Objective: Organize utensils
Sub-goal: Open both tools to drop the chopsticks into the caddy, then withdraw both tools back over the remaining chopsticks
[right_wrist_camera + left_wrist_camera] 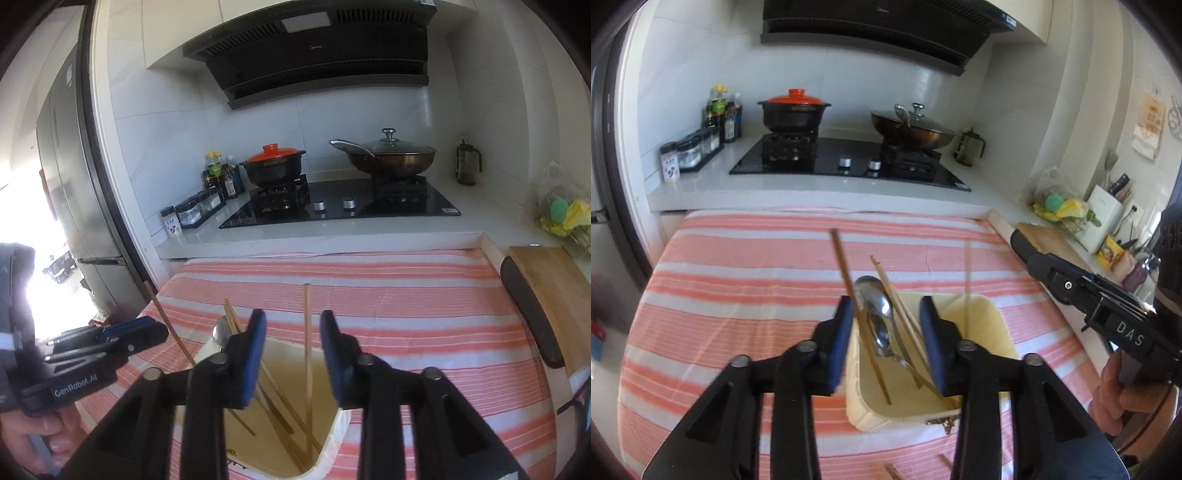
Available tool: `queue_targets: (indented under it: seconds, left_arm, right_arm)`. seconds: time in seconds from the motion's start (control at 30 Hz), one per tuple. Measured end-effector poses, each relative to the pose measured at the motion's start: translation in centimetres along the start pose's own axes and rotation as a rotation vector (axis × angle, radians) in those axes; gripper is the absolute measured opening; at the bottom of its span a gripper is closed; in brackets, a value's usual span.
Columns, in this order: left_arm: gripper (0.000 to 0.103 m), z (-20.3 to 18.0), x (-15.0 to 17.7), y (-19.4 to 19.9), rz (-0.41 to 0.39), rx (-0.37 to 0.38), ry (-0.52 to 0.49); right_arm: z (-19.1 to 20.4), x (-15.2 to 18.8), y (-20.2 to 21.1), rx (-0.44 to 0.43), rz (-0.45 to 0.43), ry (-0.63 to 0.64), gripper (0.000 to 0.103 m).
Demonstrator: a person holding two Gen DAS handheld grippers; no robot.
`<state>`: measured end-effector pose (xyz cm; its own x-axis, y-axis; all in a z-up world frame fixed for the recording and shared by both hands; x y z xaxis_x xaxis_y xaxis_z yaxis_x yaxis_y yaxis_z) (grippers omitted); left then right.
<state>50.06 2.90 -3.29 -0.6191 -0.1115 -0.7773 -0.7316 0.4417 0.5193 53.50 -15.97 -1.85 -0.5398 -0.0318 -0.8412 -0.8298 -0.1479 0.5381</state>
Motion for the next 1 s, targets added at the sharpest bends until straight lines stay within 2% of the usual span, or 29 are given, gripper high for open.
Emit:
queue_targets:
  seconds: [0.03,0.13,0.27,0.33,0.43,0.53,0.63,0.7,0.87,1.0]
  left_arm:
    - [0.062,-0.2,0.2,0.8,-0.008,-0.005,-0.011]
    - [0.071,-0.7,1.6,3.4,0.005,-0.015,-0.052]
    - [0.078,-1.0,6.1,6.7,0.085,-0.004,-0.068]
    - [0.079,-1.0,9.7,7.8,0.151,-0.007,-0.073]
    - [0.079,-1.4,15.9,9.4,0.236,-0.025,-0.073]
    - [0.079,-2.3,21.4,10.6,0.271,-0.052,-0.053]
    - [0.079,-3.4,25.4,11.1,0.265,-0.05,-0.005]
    - [0.079,-4.2,27.0,11.2,0.239,-0.055,0.003]
    - [0.079,-4.7,28.3,10.6,0.164,-0.137,-0.001]
    - [0.079,-3.9,28.6,10.0,0.174,-0.149,0.041]
  right_arm:
    - [-0.1,0.1,0.7,-0.005,-0.005,-0.006,0.041]
    - [-0.2,0.6,2.6,-0.002,0.003,0.031,0.041]
    - [-1.2,3.8,6.0,-0.008,0.061,0.074,0.041]
    - [-2.0,7.1,8.0,-0.007,0.106,0.092,0.041]
    - [-3.5,13.8,10.4,-0.008,0.201,0.075,0.041]
    - [-4.6,21.1,12.2,0.07,0.282,0.092,0.041]
    - [-5.6,26.4,14.1,0.155,0.304,0.076,0.041]
    - [-6.0,28.5,15.2,0.199,0.301,0.055,0.041]
    - [-6.6,30.2,17.2,0.26,0.248,0.008,0.041]
    - [-7.0,30.2,17.8,0.298,0.214,0.004,0.041]
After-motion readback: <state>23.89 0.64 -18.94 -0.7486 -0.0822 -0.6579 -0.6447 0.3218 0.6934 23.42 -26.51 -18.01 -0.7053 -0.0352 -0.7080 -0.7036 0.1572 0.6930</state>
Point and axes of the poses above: each gripper's, at about its wrist camera, not at the fingertips, and y roughly against the way its jaws point, z to its left, x to its underside, the point moved 4 cm from there along -y, roughly the way its jaws point, and after that the axes turned 13 degrees about x, right-handed, at the moved point
